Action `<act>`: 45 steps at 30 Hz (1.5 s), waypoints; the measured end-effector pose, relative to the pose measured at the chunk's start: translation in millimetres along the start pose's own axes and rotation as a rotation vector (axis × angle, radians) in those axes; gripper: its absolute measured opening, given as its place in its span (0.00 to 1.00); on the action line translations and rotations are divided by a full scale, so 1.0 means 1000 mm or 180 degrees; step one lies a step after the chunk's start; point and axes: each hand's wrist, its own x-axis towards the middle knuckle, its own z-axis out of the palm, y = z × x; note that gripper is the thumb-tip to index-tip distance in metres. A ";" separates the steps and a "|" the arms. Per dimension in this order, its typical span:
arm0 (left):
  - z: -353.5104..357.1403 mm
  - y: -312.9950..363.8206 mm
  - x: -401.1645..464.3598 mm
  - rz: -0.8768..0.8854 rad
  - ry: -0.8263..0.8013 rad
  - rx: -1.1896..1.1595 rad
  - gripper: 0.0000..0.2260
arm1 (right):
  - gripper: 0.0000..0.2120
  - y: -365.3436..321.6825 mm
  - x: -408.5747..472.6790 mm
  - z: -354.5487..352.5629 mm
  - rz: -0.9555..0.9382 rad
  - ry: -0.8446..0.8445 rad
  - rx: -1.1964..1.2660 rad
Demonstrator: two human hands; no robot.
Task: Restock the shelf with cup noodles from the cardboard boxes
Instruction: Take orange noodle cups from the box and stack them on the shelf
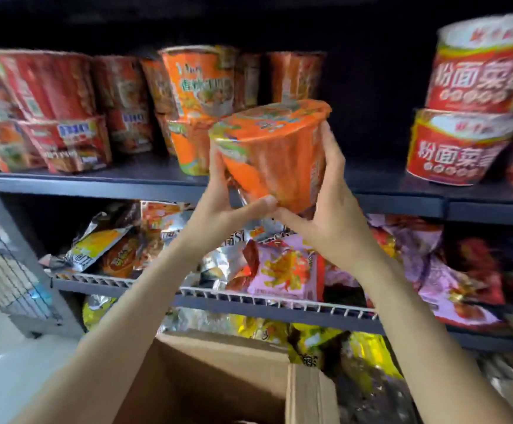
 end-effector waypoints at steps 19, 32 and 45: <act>0.076 -0.071 0.097 0.0681 0.0080 0.3171 0.17 | 0.36 0.115 0.070 -0.055 0.1823 0.0276 -0.2091; -0.001 -0.093 -0.086 0.1159 0.1012 0.2117 0.09 | 0.10 0.032 -0.078 0.054 -0.0379 -0.0083 -0.0774; -0.092 -0.214 -0.280 -0.2884 -0.0024 0.2952 0.19 | 0.33 0.077 -0.241 0.327 0.0702 -0.5040 -0.0947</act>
